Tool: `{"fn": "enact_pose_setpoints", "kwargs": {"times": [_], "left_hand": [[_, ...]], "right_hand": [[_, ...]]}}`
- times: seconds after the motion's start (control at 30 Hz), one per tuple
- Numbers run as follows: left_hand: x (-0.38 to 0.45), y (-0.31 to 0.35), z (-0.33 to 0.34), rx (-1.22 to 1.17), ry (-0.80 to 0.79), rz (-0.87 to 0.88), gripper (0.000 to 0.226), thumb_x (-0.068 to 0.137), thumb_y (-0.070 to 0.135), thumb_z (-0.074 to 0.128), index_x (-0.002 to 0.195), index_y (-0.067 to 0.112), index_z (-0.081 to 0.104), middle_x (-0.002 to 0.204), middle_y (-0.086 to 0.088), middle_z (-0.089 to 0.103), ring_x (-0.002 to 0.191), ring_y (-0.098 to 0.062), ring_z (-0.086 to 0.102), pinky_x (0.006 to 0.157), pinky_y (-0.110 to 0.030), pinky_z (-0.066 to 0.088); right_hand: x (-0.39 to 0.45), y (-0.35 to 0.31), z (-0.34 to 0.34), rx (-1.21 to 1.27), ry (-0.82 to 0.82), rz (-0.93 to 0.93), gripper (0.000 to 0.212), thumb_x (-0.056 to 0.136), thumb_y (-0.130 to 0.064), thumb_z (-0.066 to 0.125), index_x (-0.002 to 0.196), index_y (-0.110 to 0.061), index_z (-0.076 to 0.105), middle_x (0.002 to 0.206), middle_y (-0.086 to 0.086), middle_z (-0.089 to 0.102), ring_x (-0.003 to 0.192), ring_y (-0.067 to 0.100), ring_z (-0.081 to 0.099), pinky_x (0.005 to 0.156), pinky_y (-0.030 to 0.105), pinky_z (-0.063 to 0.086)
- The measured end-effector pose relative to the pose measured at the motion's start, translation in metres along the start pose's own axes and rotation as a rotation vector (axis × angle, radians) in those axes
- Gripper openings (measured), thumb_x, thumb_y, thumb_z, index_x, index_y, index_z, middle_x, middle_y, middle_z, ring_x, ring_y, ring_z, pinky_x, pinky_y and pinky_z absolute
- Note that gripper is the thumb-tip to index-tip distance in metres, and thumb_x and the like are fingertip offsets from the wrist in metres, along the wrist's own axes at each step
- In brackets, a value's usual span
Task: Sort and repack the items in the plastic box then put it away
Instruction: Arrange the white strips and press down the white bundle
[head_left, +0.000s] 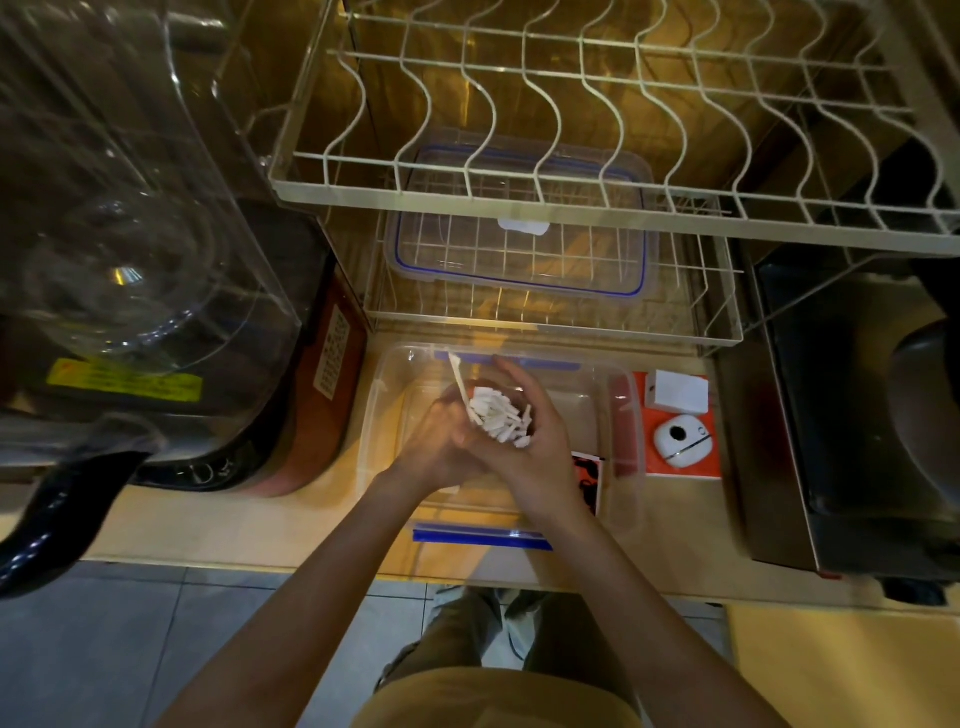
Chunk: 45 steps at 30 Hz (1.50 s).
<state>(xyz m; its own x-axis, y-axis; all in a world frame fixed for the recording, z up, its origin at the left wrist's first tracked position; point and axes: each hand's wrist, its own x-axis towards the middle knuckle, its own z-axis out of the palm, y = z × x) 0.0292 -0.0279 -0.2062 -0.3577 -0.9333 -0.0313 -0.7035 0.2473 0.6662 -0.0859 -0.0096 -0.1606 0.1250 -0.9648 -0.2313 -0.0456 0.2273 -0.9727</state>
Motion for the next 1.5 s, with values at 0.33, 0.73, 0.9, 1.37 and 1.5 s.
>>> {"fn": "enact_pose_setpoints", "kwargs": {"times": [0.33, 0.73, 0.9, 1.37, 1.5], "left_hand": [[-0.006, 0.003, -0.032, -0.406, -0.256, -0.334, 0.079, 0.067, 0.011, 0.076, 0.135, 0.023, 0.037, 0.125, 0.01, 0.042, 0.118, -0.009, 0.042, 0.09, -0.016, 0.039], [-0.007, 0.057, -0.08, -0.353, 0.304, -0.087, 0.016, 0.079, 0.018, 0.062, 0.092, 0.015, 0.071, 0.082, 0.004, 0.07, 0.074, -0.011, 0.066, 0.069, -0.025, 0.055], [-0.015, 0.046, -0.067, -0.296, 0.353, -0.167, 0.013, 0.078, 0.009, 0.067, 0.089, 0.01, 0.073, 0.082, -0.001, 0.071, 0.074, -0.004, 0.063, 0.066, -0.011, 0.051], [-0.016, 0.04, -0.057, -0.708, 0.297, -0.419, 0.039, 0.08, -0.008, 0.055, 0.11, 0.015, 0.057, 0.091, 0.005, 0.057, 0.07, 0.002, 0.054, 0.059, -0.007, 0.043], [-0.015, 0.011, -0.033, -0.362, -0.096, -0.515, 0.066, 0.072, 0.009, 0.072, 0.13, 0.019, 0.043, 0.123, 0.008, 0.045, 0.101, -0.013, 0.049, 0.07, -0.017, 0.045]], "right_hand": [[0.01, 0.002, -0.006, 0.035, 0.009, 0.045, 0.026, 0.079, -0.004, 0.07, 0.08, -0.03, 0.066, 0.069, -0.017, 0.071, 0.072, -0.003, 0.064, 0.068, 0.012, 0.05], [0.008, 0.0, -0.012, 0.062, -0.069, 0.05, 0.028, 0.078, 0.002, 0.068, 0.081, -0.027, 0.064, 0.065, -0.019, 0.07, 0.067, -0.007, 0.063, 0.064, 0.008, 0.049], [0.009, 0.0, -0.015, 0.058, -0.052, 0.023, 0.028, 0.078, 0.003, 0.068, 0.086, -0.023, 0.064, 0.069, -0.018, 0.071, 0.07, -0.008, 0.064, 0.065, 0.006, 0.048], [0.021, 0.002, -0.006, -0.001, -0.014, 0.109, 0.012, 0.08, -0.009, 0.07, 0.085, -0.019, 0.066, 0.078, -0.006, 0.068, 0.076, 0.008, 0.065, 0.068, 0.017, 0.051], [0.022, -0.002, -0.008, -0.044, 0.004, 0.073, 0.016, 0.08, -0.009, 0.07, 0.076, -0.025, 0.065, 0.073, -0.008, 0.067, 0.065, -0.003, 0.063, 0.063, 0.013, 0.05]]}}
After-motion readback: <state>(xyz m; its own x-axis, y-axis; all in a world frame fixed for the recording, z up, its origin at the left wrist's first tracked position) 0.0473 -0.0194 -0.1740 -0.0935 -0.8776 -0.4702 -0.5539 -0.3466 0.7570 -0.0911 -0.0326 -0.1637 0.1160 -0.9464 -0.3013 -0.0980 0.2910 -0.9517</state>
